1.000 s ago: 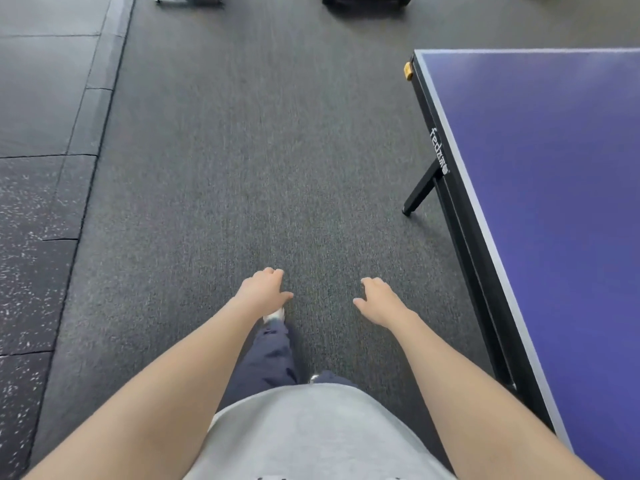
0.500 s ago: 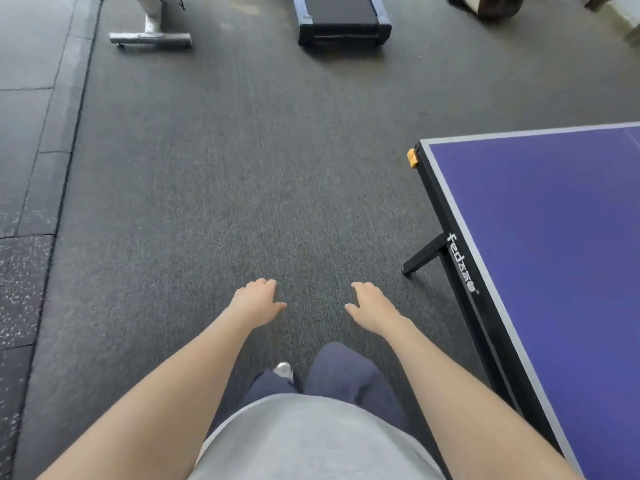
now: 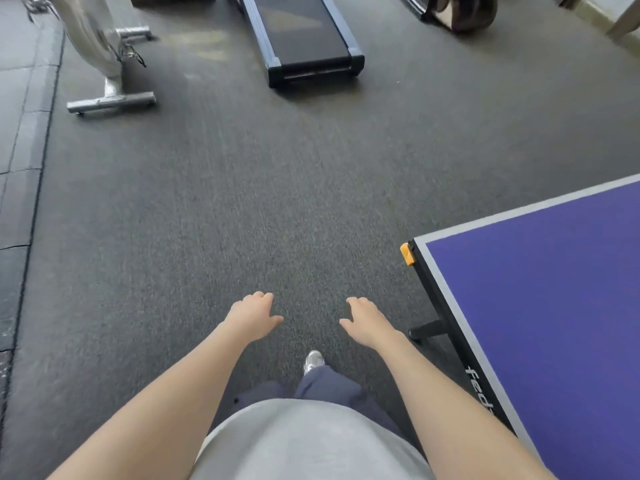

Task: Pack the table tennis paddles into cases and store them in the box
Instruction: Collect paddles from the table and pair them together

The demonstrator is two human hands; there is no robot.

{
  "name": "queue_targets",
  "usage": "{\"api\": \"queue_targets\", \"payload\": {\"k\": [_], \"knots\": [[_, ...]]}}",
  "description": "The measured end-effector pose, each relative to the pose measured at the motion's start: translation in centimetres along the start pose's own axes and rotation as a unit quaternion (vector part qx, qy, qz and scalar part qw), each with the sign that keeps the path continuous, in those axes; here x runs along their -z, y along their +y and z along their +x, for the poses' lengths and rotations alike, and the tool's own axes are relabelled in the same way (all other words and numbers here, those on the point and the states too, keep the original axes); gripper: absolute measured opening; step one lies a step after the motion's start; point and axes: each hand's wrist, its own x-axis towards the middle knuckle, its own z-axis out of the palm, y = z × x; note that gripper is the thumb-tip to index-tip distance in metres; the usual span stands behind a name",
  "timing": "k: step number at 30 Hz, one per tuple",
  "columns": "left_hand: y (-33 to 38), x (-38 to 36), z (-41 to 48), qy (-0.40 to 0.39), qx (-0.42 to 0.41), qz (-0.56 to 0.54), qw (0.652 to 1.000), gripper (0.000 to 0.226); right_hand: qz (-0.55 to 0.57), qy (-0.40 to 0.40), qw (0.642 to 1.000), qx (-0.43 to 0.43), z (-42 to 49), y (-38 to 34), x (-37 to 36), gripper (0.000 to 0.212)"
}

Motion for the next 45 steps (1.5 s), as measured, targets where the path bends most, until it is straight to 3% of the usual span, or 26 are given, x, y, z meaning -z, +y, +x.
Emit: {"api": "queue_targets", "payload": {"k": [12, 24, 29, 45], "knots": [[3.3, 16.8, 19.3, -0.001, -0.095, 0.052, 0.994, 0.056, 0.073, 0.032, 0.994, -0.077, 14.9, -0.8, 15.0, 0.056], [7.2, 32.9, 35.8, -0.033, -0.194, 0.168, 0.966, 0.061, 0.184, 0.089, 0.962, -0.182, 25.4, -1.7, 26.7, 0.057], [13.7, 36.5, 41.3, -0.04, -0.24, 0.219, 0.945, 0.062, 0.214, 0.106, 0.945, -0.224, 27.8, 2.3, 30.4, 0.057], [44.5, 43.8, 52.0, -0.042, -0.387, 0.315, 0.866, 0.058, 0.326, 0.182, 0.862, -0.343, 30.3, 23.0, 44.7, 0.056]]}}
